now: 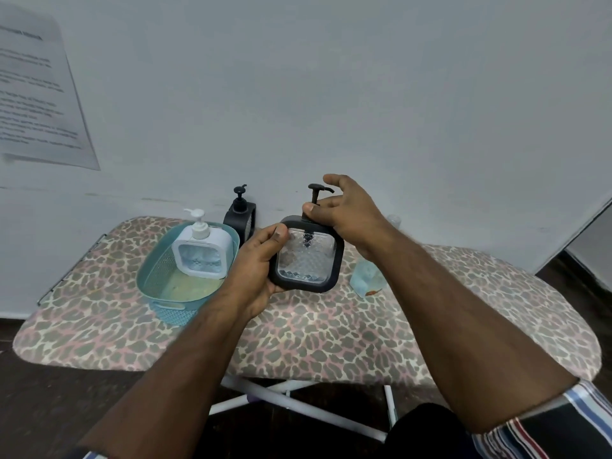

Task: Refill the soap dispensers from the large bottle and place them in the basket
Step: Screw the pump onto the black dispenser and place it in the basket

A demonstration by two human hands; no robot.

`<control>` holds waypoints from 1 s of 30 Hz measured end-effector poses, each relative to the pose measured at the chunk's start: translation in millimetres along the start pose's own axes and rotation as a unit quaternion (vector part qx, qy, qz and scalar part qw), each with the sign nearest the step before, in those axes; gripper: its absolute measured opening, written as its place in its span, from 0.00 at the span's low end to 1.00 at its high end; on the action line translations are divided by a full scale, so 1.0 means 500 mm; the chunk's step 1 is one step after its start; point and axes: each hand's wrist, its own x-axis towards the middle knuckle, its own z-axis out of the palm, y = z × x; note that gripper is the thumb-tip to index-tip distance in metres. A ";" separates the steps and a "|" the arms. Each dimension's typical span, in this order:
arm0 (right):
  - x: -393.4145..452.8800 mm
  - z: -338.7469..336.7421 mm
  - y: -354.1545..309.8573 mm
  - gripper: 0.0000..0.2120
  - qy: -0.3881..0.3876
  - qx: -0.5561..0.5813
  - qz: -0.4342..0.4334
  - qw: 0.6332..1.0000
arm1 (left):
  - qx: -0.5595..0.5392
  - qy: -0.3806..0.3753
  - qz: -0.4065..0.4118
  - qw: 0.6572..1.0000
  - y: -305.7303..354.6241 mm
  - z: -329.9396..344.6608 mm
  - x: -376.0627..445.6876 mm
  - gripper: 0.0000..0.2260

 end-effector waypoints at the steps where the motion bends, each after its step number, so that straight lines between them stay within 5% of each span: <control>1: -0.001 -0.005 -0.003 0.33 -0.022 0.017 0.009 1.000 | 0.001 -0.002 -0.004 1.000 0.003 -0.001 -0.001 0.23; 8: 0.001 0.024 -0.007 0.29 0.042 0.008 -0.005 0.999 | 0.010 0.018 0.015 1.000 0.016 0.010 -0.008 0.13; 21: -0.007 0.059 -0.004 0.25 0.064 -0.019 -0.009 0.998 | 0.016 0.038 0.033 0.999 0.009 -0.006 -0.020 0.16; 27: -0.017 0.028 -0.008 0.49 -0.023 -0.070 -0.004 0.997 | 0.001 0.033 0.024 0.999 0.036 -0.038 -0.024 0.20; 30: -0.017 0.028 -0.029 0.45 -0.092 -0.081 0.004 0.992 | 0.010 0.029 0.027 0.999 0.054 -0.057 -0.030 0.24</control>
